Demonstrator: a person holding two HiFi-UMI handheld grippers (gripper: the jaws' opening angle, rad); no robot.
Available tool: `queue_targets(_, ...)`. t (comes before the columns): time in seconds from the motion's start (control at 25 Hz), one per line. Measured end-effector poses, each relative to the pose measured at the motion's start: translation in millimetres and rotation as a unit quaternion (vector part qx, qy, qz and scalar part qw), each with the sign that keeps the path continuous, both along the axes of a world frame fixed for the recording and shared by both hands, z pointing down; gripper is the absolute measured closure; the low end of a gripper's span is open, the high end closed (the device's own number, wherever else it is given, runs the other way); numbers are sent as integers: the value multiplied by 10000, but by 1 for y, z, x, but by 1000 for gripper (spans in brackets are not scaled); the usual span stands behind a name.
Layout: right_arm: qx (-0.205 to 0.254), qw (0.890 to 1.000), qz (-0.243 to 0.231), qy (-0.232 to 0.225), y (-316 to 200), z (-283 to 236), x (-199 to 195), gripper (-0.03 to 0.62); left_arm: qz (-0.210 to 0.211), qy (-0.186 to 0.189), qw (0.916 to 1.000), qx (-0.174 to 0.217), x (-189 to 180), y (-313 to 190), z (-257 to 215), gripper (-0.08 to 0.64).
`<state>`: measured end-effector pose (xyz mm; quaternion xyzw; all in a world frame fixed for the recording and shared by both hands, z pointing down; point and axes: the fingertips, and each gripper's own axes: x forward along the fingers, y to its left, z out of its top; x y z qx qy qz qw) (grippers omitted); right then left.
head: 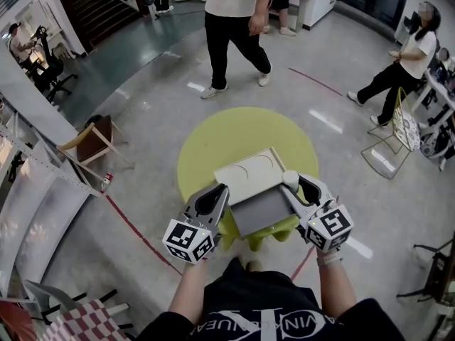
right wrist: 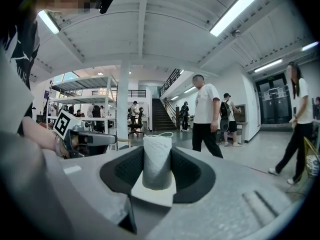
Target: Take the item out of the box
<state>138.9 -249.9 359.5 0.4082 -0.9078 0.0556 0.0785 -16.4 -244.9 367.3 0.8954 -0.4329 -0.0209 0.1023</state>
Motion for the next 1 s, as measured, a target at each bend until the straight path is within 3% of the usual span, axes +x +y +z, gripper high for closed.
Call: queue_targets(1.0, -74, 10000, -12, -3, -7, 12, 6, 431, -37, -12, 9999, -142, 5, -7, 15, 529)
